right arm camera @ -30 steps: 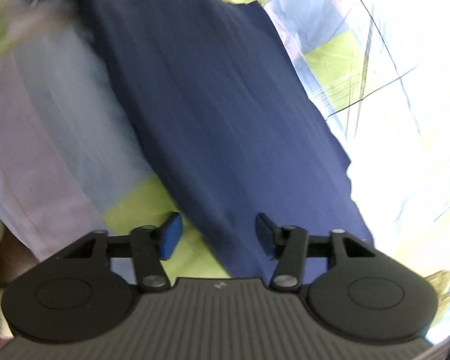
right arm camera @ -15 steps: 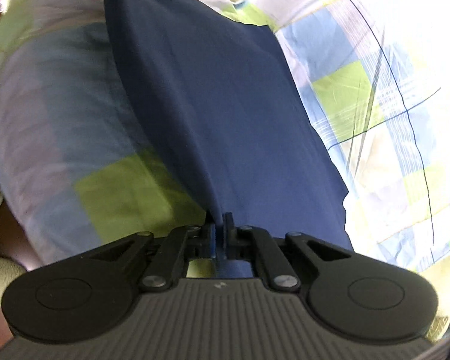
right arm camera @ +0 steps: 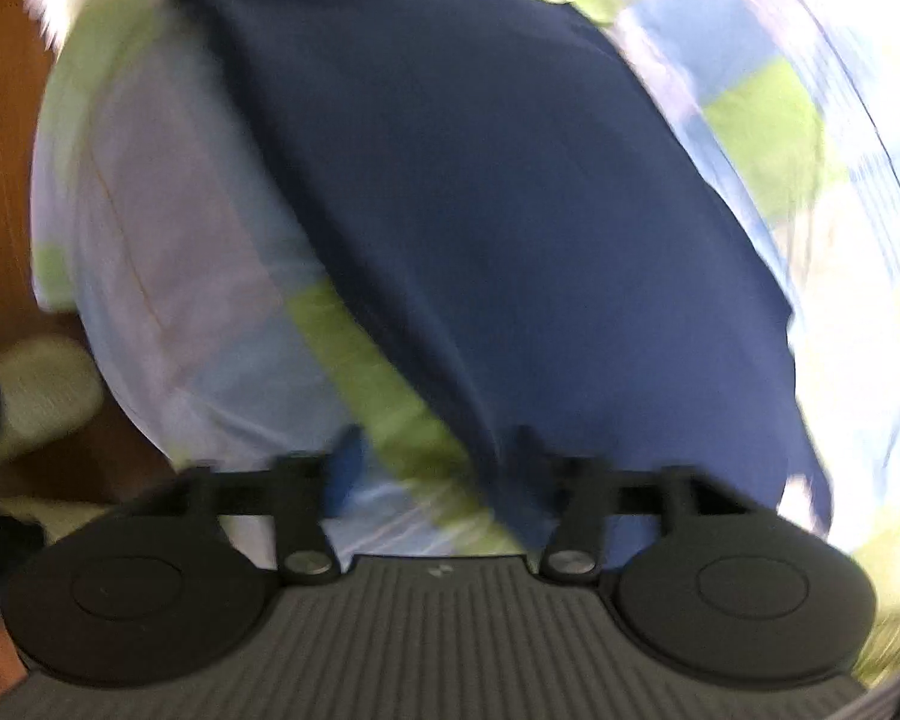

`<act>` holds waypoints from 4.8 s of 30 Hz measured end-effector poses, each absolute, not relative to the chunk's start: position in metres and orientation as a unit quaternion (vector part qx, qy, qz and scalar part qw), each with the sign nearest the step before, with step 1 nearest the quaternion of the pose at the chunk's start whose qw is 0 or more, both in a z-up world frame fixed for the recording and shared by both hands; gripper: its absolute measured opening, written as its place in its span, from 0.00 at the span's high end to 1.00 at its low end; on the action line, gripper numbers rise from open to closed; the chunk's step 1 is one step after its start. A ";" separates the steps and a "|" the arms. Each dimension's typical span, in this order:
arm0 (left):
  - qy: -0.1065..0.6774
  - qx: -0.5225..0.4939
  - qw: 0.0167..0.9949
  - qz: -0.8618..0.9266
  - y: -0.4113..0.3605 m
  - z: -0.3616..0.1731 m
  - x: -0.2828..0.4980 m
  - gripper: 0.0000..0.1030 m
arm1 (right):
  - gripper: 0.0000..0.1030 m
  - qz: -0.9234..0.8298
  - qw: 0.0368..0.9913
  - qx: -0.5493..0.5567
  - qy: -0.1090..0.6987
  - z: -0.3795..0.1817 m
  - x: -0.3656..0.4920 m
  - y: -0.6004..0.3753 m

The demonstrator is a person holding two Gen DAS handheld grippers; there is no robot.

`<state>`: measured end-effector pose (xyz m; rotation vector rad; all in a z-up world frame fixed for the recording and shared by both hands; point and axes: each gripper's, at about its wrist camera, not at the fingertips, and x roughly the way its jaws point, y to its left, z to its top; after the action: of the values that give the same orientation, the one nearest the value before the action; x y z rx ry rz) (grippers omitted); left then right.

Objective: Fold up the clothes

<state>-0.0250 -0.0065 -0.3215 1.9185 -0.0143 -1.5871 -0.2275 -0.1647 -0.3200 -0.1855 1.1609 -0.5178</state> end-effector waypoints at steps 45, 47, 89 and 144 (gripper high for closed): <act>0.117 0.549 0.541 -0.626 -0.281 -0.332 -0.358 0.56 | 0.66 -0.257 0.786 -0.258 0.499 -0.364 -0.443 -0.368; 0.118 0.547 0.543 -0.626 -0.283 -0.333 -0.356 0.52 | 0.99 -0.243 0.790 -0.240 0.510 -0.368 -0.439 -0.369; 0.139 0.613 0.496 -0.599 -0.269 -0.334 -0.356 0.59 | 0.69 -0.259 0.774 -0.244 0.524 -0.369 -0.447 -0.360; 0.098 0.510 0.455 -0.724 -0.390 -0.282 -0.313 0.78 | 0.63 -0.366 0.784 -0.017 0.501 -0.301 -0.462 -0.457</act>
<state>-0.3130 -0.3899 -0.2823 1.2572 0.2408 -1.7854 -0.4625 -0.4575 -0.3014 -0.0366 1.0798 -0.7895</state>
